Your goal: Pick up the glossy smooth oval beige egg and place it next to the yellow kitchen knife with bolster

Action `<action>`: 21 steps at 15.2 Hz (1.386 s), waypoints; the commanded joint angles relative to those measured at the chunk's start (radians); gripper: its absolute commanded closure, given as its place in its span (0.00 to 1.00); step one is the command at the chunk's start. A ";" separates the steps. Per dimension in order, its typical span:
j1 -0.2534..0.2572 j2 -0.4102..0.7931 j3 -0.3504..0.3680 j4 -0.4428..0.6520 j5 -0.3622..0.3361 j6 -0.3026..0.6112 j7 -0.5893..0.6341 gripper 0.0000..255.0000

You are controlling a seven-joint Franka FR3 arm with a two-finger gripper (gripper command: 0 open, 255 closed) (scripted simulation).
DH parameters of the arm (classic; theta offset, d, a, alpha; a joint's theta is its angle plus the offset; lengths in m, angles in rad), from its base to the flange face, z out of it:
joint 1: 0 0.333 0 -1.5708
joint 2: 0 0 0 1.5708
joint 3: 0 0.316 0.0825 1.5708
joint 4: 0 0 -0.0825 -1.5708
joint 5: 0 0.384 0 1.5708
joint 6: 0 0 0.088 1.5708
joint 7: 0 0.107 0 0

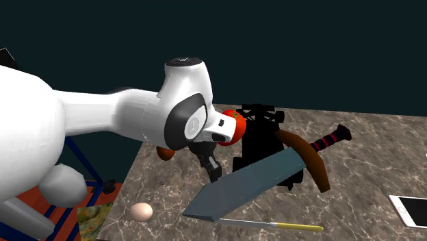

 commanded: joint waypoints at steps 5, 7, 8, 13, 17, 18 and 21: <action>-0.012 0.069 0.028 -0.046 -0.009 0.113 0.025 1.00; -0.012 0.069 0.028 -0.046 -0.009 0.113 0.025 1.00; -0.012 0.069 0.028 -0.046 -0.009 0.113 0.025 1.00; -0.012 0.069 0.028 -0.046 -0.009 0.113 0.025 1.00; -0.012 0.070 0.029 -0.045 -0.010 0.113 0.025 0.00; -0.012 0.070 0.029 -0.045 -0.010 0.113 0.025 0.00; 0.002 0.016 0.013 -0.010 0.002 0.026 0.013 0.00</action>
